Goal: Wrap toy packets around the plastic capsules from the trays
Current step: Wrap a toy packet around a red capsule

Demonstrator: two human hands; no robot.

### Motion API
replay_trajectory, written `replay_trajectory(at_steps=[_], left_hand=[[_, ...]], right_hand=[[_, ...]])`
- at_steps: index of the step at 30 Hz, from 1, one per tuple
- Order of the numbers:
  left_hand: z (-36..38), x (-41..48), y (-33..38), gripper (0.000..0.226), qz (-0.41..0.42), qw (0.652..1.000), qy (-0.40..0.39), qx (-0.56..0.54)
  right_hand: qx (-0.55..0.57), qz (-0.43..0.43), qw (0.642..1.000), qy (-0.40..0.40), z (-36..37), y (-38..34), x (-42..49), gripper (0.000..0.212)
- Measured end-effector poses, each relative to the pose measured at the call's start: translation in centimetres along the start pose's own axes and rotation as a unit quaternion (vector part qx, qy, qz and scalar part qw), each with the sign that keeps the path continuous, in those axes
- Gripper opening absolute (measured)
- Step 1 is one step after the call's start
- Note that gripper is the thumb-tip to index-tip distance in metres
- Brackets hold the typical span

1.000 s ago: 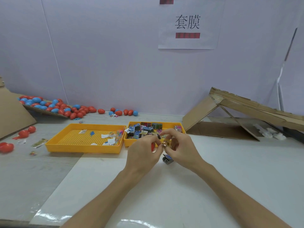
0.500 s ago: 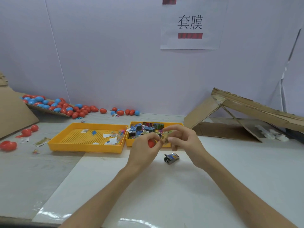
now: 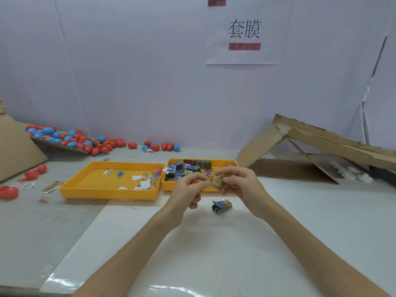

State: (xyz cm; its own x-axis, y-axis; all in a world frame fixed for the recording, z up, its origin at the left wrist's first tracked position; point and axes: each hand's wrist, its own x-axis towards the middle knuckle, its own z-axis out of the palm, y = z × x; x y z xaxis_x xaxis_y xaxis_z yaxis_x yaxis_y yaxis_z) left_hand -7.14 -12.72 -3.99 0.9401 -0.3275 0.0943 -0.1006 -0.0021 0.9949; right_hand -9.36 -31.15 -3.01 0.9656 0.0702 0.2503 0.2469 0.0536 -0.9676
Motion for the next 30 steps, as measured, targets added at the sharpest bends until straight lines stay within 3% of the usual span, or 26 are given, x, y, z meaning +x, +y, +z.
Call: replay_trajectory(at_steps=[4, 8, 16, 20, 30], left_hand=[[-0.03, -0.22, 0.82, 0.035, -0.04, 0.988, -0.055, -0.136], [0.11, -0.3, 0.9, 0.046, -0.019, 0.981, -0.05, -0.189], [-0.28, -0.05, 0.5, 0.03, 0.018, 0.98, -0.022, -0.195], [-0.38, -0.15, 0.44, 0.021, 0.032, 0.991, -0.012, -0.126], [-0.32, -0.19, 0.26, 0.028, 0.052, 0.991, -0.015, -0.124]], right_hand=[[0.027, 0.003, 0.999, 0.02, -0.06, -0.04, 0.07, 0.043], [0.028, 0.001, 0.999, 0.034, -0.07, -0.14, 0.08, 0.049], [0.043, -0.005, 0.998, 0.046, -0.05, -0.31, 0.0, 0.041], [0.041, -0.007, 0.998, 0.056, -0.01, -0.26, 0.02, 0.034], [0.021, -0.017, 0.999, 0.037, 0.29, -0.42, -0.19, 0.03]])
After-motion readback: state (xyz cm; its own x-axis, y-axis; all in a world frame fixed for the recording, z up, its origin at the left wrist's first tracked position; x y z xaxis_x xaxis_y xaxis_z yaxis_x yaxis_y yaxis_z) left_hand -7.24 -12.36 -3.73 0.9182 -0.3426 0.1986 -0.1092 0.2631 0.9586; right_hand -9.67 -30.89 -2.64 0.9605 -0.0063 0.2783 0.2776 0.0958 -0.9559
